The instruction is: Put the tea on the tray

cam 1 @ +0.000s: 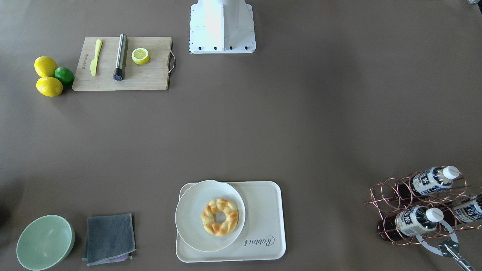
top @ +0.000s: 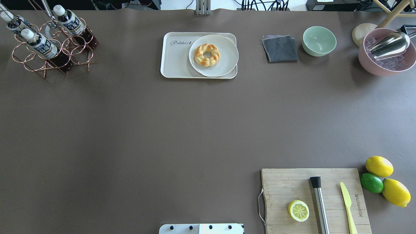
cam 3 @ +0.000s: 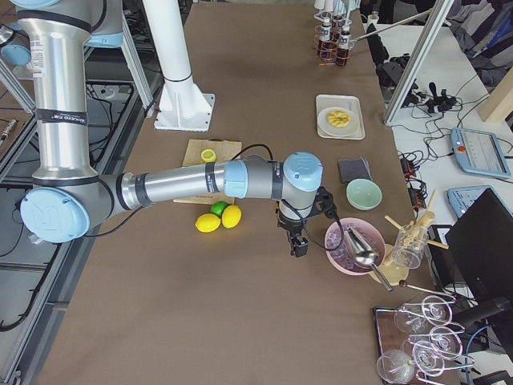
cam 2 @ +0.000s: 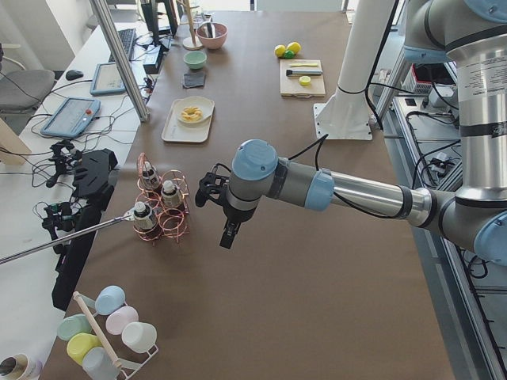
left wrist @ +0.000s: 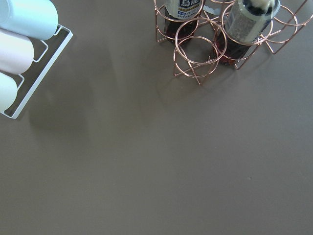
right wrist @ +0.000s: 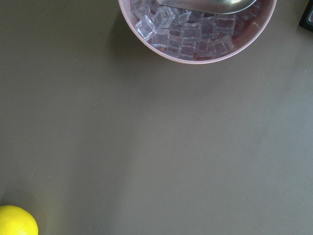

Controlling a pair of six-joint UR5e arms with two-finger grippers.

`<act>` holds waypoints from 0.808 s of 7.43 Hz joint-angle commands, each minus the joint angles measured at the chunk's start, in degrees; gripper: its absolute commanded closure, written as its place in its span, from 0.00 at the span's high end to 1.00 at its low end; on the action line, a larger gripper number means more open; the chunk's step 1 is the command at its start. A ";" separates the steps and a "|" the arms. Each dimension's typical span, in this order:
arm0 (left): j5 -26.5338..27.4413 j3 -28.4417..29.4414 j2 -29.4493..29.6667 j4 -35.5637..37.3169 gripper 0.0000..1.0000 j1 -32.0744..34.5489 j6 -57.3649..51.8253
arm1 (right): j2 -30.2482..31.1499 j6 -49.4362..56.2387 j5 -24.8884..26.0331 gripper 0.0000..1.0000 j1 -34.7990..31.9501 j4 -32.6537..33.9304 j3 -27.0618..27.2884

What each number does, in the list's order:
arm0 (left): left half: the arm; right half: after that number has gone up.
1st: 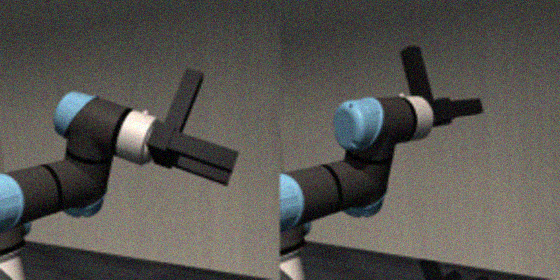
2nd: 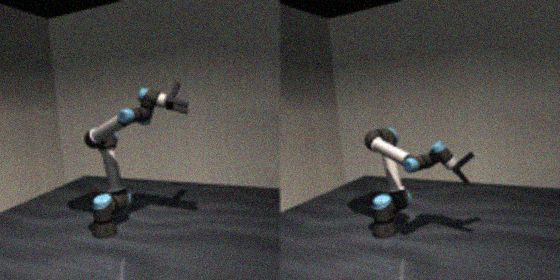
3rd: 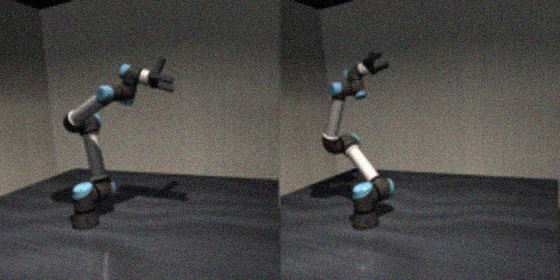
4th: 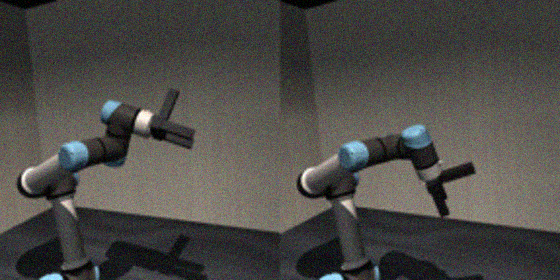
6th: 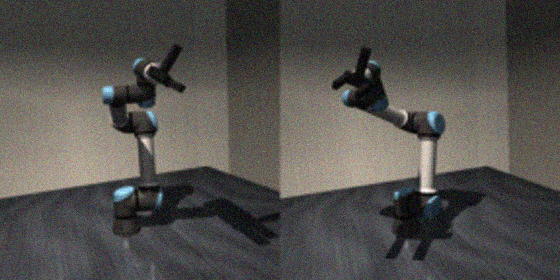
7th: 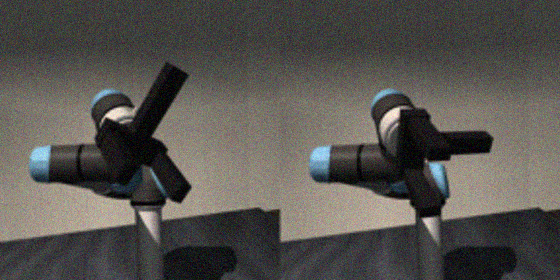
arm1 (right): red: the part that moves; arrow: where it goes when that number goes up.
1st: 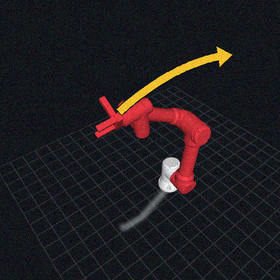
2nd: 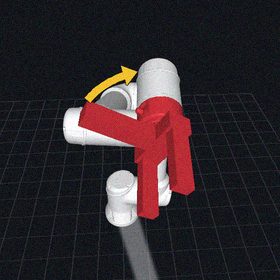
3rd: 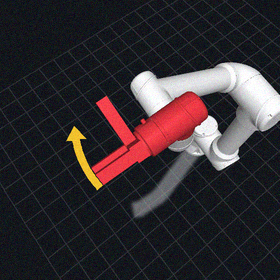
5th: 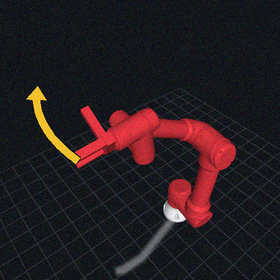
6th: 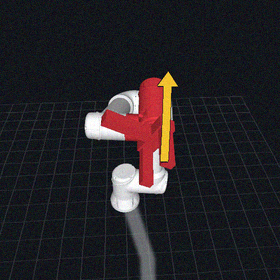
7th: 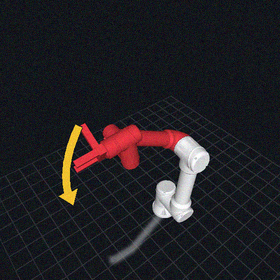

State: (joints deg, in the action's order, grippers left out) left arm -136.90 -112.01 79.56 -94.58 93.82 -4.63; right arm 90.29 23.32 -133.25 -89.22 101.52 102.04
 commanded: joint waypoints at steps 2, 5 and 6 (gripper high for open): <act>3.89 0.82 -1.25 0.10 0.97 1.63 -1.17 | 0.24 0.06 -1.57 1.00 0.37 0.00 0.35; 4.36 0.74 -2.48 -0.17 0.97 1.27 -0.82 | 0.06 0.06 -1.66 1.00 0.37 0.00 0.35; 4.44 1.00 -2.31 -0.25 0.94 0.75 -0.82 | -0.02 0.06 -1.92 1.00 0.37 0.00 0.44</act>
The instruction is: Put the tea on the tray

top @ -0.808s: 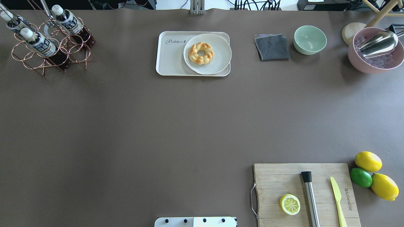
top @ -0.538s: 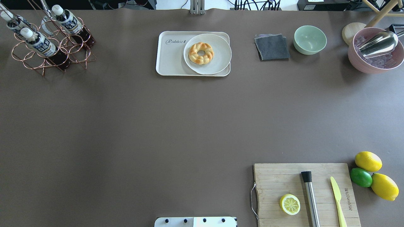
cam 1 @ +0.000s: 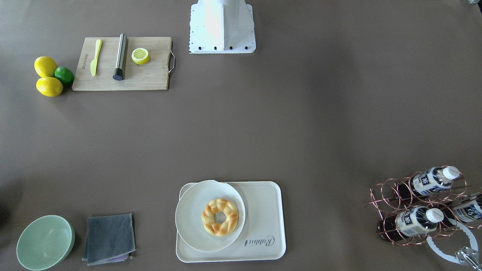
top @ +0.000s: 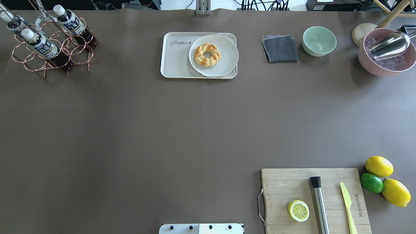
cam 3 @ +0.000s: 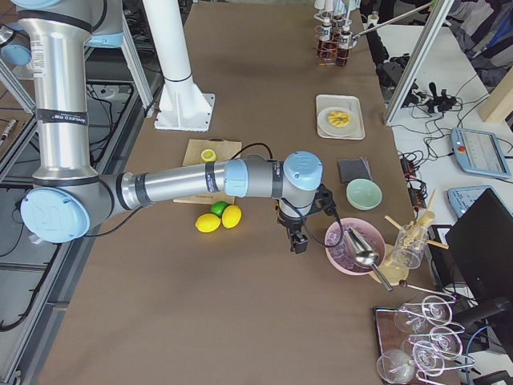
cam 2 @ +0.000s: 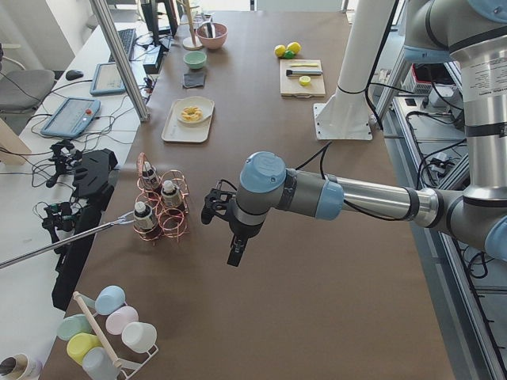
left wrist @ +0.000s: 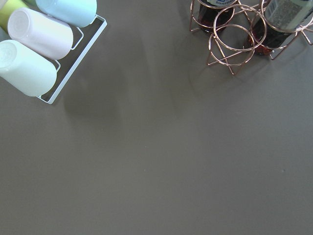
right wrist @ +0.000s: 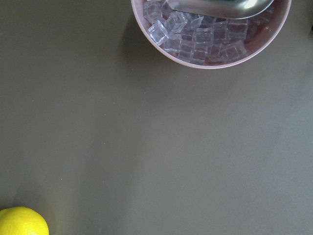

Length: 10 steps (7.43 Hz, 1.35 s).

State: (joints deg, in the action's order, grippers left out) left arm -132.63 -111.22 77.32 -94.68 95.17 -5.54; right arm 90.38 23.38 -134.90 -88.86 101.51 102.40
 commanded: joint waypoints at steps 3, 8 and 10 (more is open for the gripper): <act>0.09 0.30 0.20 -0.42 0.94 -1.12 -0.17 | -0.73 0.00 -0.36 1.00 0.00 0.00 -0.62; 0.18 0.39 0.29 -0.50 0.97 -1.12 0.01 | -1.61 0.00 -1.59 1.00 0.00 0.00 -0.80; 0.18 0.39 0.03 -0.50 0.97 -1.04 0.01 | -1.61 0.00 -1.68 1.00 0.00 0.00 -0.63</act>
